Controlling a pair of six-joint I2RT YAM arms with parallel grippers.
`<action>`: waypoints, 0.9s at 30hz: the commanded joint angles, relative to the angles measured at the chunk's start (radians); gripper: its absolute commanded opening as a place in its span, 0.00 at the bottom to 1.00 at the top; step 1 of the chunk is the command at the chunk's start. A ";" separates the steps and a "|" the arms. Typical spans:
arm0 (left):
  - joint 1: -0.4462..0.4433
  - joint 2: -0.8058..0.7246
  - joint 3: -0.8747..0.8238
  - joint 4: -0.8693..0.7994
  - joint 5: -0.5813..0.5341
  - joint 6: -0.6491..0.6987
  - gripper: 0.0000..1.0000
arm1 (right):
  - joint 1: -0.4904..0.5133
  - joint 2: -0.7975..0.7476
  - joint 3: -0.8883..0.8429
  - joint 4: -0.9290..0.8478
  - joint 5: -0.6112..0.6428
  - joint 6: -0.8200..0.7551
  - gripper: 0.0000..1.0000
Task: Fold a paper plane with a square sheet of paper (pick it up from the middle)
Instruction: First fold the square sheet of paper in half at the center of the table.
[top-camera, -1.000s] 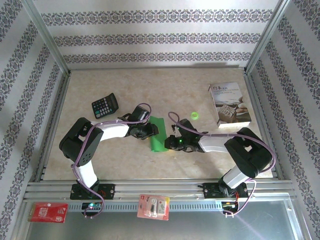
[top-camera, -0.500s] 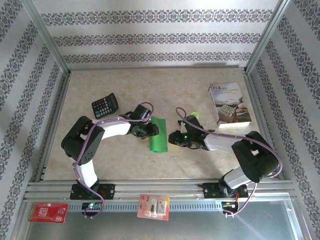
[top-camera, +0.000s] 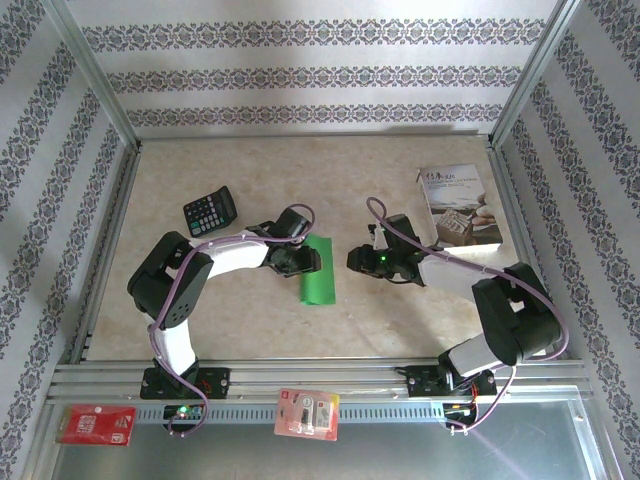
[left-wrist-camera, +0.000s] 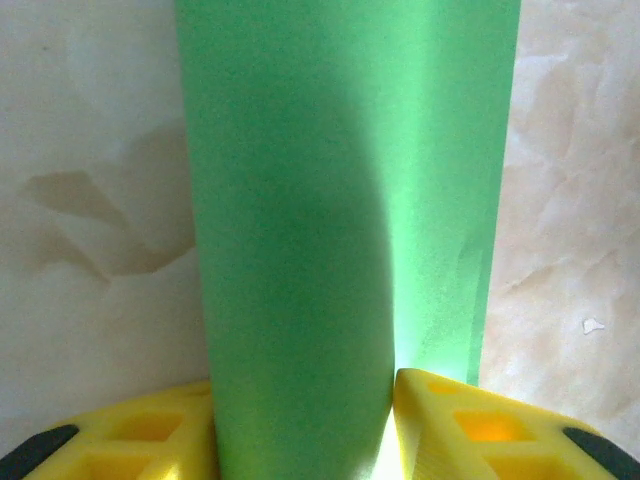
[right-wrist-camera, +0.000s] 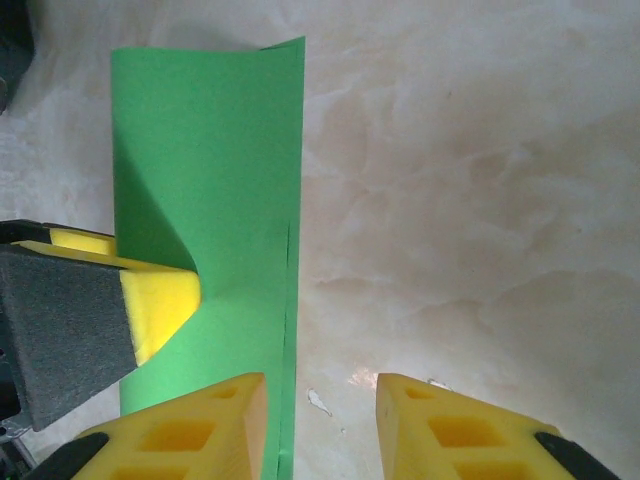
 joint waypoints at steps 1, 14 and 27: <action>0.021 0.079 -0.017 -0.066 -0.253 0.007 0.44 | -0.018 0.017 0.022 -0.024 -0.032 -0.032 0.35; 0.017 0.079 -0.040 -0.025 -0.259 -0.057 0.44 | -0.036 0.022 0.018 -0.020 -0.030 -0.058 0.38; 0.003 0.120 -0.004 -0.050 -0.270 -0.044 0.47 | -0.049 0.059 0.034 -0.025 -0.042 -0.077 0.38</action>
